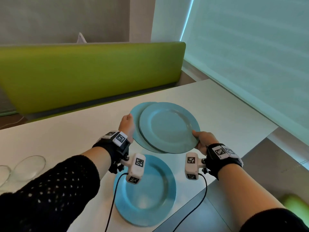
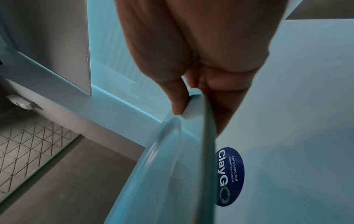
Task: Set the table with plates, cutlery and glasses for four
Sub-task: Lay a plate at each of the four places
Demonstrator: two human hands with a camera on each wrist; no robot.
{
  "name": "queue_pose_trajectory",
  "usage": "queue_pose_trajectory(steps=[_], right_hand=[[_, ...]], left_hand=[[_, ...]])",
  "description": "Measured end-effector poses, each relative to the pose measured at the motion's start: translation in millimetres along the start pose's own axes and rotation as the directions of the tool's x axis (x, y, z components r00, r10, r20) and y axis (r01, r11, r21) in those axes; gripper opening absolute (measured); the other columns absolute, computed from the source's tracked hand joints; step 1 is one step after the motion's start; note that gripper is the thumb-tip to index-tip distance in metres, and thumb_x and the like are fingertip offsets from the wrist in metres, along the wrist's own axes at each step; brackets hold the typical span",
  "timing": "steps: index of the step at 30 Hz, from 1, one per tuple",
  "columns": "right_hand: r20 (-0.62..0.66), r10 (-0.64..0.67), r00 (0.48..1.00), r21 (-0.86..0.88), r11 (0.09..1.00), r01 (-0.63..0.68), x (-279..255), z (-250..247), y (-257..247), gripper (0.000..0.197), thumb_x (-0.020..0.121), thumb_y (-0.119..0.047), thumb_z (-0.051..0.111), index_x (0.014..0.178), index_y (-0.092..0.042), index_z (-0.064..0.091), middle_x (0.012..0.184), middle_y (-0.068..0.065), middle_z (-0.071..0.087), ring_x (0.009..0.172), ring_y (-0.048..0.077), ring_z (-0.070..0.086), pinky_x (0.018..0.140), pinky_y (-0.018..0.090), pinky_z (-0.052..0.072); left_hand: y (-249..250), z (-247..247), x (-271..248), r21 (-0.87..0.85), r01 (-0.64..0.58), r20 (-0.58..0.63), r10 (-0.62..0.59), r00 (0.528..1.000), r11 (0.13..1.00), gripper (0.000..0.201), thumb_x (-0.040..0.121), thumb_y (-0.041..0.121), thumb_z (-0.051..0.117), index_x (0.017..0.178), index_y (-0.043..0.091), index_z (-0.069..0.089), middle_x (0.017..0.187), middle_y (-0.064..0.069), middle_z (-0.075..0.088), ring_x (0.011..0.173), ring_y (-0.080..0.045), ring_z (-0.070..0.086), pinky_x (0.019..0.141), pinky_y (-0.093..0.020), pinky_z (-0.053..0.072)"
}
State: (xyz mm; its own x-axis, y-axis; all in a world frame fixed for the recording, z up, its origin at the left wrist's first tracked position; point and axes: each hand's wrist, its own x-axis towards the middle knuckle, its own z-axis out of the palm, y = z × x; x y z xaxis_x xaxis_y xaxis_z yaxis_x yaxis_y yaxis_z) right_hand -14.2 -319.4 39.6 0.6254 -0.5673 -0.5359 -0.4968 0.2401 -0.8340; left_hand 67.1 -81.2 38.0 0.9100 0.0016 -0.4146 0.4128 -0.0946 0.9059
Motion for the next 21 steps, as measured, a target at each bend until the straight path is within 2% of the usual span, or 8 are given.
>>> queue_pose_trajectory(steps=[4, 6, 8, 10, 13, 17, 19, 21], right_hand=[[-0.019, -0.062, 0.998, -0.159, 0.986, 0.058, 12.9, -3.7, -8.5, 0.038, 0.094, -0.013, 0.054, 0.124, 0.009, 0.052, 0.118, 0.022, 0.060, 0.099, 0.033, 0.060, 0.092, 0.050, 0.050], [-0.048, -0.126, 0.991, -0.245, 0.963, 0.110, 16.0, -6.2, -12.9, 0.034, 0.092, -0.014, 0.057, 0.118, 0.008, 0.058, 0.109, 0.023, 0.062, 0.098, 0.035, 0.062, 0.093, 0.052, 0.050], [-0.083, -0.176, 0.981, -0.286, 0.947, 0.146, 22.5, -10.0, -14.4, 0.028, 0.089, -0.013, 0.062, 0.110, 0.006, 0.063, 0.097, 0.019, 0.063, 0.087, 0.031, 0.061, 0.090, 0.052, 0.052], [-0.094, -0.199, 0.976, -0.337, 0.928, 0.156, 25.1, -10.8, -16.8, 0.027, 0.087, -0.015, 0.064, 0.106, 0.004, 0.066, 0.090, 0.017, 0.065, 0.081, 0.029, 0.062, 0.086, 0.049, 0.054], [-0.079, -0.196, 0.977, -0.363, 0.919, 0.155, 30.2, -12.0, -17.3, 0.025, 0.086, -0.016, 0.066, 0.100, 0.005, 0.069, 0.084, 0.015, 0.065, 0.077, 0.028, 0.062, 0.077, 0.041, 0.057], [-0.047, -0.158, 0.986, -0.401, 0.907, 0.127, 34.3, -15.6, -18.2, 0.036, 0.086, -0.023, 0.066, 0.109, 0.005, 0.066, 0.091, 0.014, 0.062, 0.083, 0.025, 0.059, 0.088, 0.041, 0.054], [-0.036, -0.130, 0.991, -0.419, 0.902, 0.103, 35.9, -18.3, -16.4, 0.044, 0.087, -0.028, 0.064, 0.116, 0.004, 0.061, 0.102, 0.017, 0.063, 0.090, 0.025, 0.059, 0.096, 0.043, 0.050], [-0.024, -0.111, 0.993, -0.387, 0.917, 0.094, 39.9, -20.9, -13.2, 0.048, 0.086, -0.029, 0.065, 0.119, 0.006, 0.058, 0.114, 0.018, 0.063, 0.104, 0.032, 0.062, 0.098, 0.046, 0.048]], left_hand=[[2.7, 19.9, 3.4, 0.004, 0.003, -0.008, -0.003, 1.000, 1.000, 0.046, 0.102, 0.035, 0.022, 0.138, 0.011, 0.038, 0.135, -0.011, 0.047, 0.107, -0.024, 0.047, 0.089, -0.031, 0.038], [6.1, 25.7, 4.0, 0.042, -0.006, -0.011, 0.006, 1.000, 0.999, 0.047, 0.103, 0.032, 0.019, 0.140, 0.008, 0.035, 0.139, -0.012, 0.043, 0.117, -0.027, 0.046, 0.088, -0.026, 0.033], [9.6, 29.6, 3.6, 0.049, -0.002, -0.015, 0.002, 1.000, 0.999, 0.048, 0.103, 0.034, 0.018, 0.141, 0.008, 0.034, 0.141, -0.013, 0.043, 0.126, -0.029, 0.044, 0.097, -0.031, 0.035], [11.7, 32.9, 3.5, 0.045, 0.000, -0.015, 0.000, 1.000, 0.999, 0.050, 0.102, 0.037, 0.018, 0.141, 0.010, 0.035, 0.139, -0.012, 0.045, 0.125, -0.031, 0.045, 0.102, -0.037, 0.037], [12.0, 36.8, 0.8, 0.055, -0.001, -0.017, 0.002, 1.000, 0.998, 0.051, 0.102, 0.037, 0.017, 0.140, 0.009, 0.036, 0.138, -0.013, 0.045, 0.124, -0.030, 0.046, 0.103, -0.038, 0.037], [8.3, 43.4, -3.8, -0.009, -0.014, -0.030, 0.014, 0.999, 1.000, 0.049, 0.102, 0.038, 0.019, 0.133, 0.008, 0.042, 0.127, -0.014, 0.051, 0.104, -0.026, 0.049, 0.099, -0.039, 0.043], [7.2, 45.6, -8.7, -0.026, -0.016, -0.034, 0.015, 0.999, 1.000, 0.049, 0.102, 0.038, 0.019, 0.133, 0.008, 0.043, 0.128, -0.014, 0.051, 0.108, -0.027, 0.051, 0.097, -0.037, 0.042], [5.5, 47.0, -11.7, -0.051, -0.001, -0.034, 0.000, 0.999, 0.999, 0.051, 0.102, 0.039, 0.021, 0.136, 0.009, 0.043, 0.136, -0.015, 0.049, 0.121, -0.031, 0.050, 0.104, -0.041, 0.041]])
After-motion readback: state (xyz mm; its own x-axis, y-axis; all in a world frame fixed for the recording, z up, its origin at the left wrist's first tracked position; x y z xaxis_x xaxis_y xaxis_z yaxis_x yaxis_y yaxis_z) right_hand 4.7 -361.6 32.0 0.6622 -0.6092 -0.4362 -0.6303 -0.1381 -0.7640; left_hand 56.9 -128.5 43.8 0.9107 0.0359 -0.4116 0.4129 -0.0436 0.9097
